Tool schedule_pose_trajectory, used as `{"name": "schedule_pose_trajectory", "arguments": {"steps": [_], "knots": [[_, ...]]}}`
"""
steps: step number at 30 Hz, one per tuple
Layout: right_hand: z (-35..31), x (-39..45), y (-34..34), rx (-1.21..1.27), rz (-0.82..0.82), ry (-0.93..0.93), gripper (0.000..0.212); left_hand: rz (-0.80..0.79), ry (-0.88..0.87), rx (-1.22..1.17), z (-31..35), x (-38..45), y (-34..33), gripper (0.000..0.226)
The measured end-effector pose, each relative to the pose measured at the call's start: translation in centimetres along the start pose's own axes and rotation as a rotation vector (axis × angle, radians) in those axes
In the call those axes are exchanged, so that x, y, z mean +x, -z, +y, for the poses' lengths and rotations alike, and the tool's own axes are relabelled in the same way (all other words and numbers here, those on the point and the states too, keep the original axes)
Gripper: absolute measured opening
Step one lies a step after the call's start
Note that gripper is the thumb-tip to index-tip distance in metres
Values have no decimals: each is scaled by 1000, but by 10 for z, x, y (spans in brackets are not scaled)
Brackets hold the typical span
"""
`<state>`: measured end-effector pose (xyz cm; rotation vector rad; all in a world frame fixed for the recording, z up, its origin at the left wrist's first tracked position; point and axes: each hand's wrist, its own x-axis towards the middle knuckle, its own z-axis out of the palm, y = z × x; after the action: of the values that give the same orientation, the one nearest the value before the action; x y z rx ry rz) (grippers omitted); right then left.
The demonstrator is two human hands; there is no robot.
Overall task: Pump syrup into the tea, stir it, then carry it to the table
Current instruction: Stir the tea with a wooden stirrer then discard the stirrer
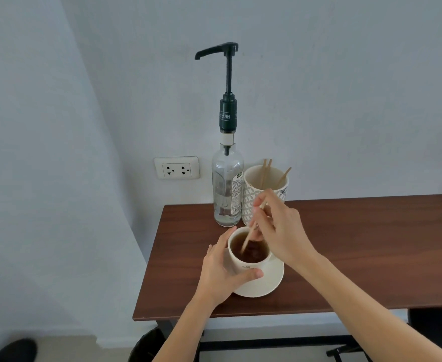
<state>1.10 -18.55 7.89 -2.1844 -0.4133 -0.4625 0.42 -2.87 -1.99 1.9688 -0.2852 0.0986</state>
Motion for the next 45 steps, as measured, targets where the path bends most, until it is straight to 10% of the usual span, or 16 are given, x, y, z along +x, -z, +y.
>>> {"name": "schedule_pose_trajectory", "arguments": {"steps": [21, 45], "knots": [[0, 4, 4, 23, -25, -25, 10, 10, -17, 6, 3, -1, 1, 85], [1, -18, 53, 39, 308, 126, 9, 0, 13, -24, 4, -3, 3, 87]]}}
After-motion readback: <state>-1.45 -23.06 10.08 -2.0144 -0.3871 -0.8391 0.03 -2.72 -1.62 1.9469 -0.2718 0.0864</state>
